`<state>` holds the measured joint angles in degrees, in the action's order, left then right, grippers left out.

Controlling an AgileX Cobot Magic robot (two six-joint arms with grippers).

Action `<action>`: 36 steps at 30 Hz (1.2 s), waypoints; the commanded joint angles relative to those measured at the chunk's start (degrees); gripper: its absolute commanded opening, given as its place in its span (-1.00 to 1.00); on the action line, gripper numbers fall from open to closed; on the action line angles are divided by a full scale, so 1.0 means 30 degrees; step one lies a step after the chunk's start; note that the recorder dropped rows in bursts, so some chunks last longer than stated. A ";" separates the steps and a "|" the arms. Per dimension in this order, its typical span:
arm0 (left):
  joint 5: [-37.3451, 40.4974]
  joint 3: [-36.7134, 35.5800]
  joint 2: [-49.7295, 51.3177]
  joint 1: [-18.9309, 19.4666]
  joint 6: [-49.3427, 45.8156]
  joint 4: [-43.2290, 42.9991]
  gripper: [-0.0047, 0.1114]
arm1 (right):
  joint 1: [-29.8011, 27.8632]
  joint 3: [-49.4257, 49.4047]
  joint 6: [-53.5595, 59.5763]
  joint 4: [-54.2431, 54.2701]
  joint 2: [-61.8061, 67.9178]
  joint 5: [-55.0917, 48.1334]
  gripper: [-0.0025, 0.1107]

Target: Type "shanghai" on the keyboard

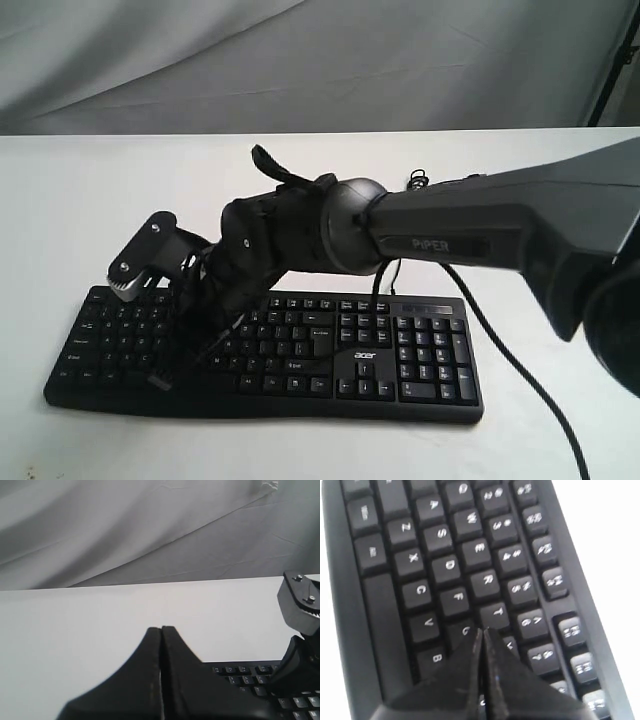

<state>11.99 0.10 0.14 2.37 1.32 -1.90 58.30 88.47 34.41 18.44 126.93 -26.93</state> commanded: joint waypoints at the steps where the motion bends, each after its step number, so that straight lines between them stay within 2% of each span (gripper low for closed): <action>1: -0.0209 -0.0033 -0.0047 -0.0123 0.0058 0.0006 -0.92 | 0.0118 0.0881 0.0004 -0.0160 -0.0237 0.0198 -0.96; 15: -0.0209 -0.0033 -0.0047 -0.0123 0.0058 0.0006 -0.92 | 0.0998 0.9097 0.0004 0.0622 0.4235 -0.3569 -0.96; 36: -0.0209 -0.0033 -0.0047 -0.0123 0.0058 0.0006 -0.92 | 0.1275 0.9637 -0.0047 0.0423 0.4923 -0.3546 -0.96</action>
<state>11.99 0.10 0.14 2.37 1.32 -1.90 61.80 116.89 34.41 19.86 141.81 -37.74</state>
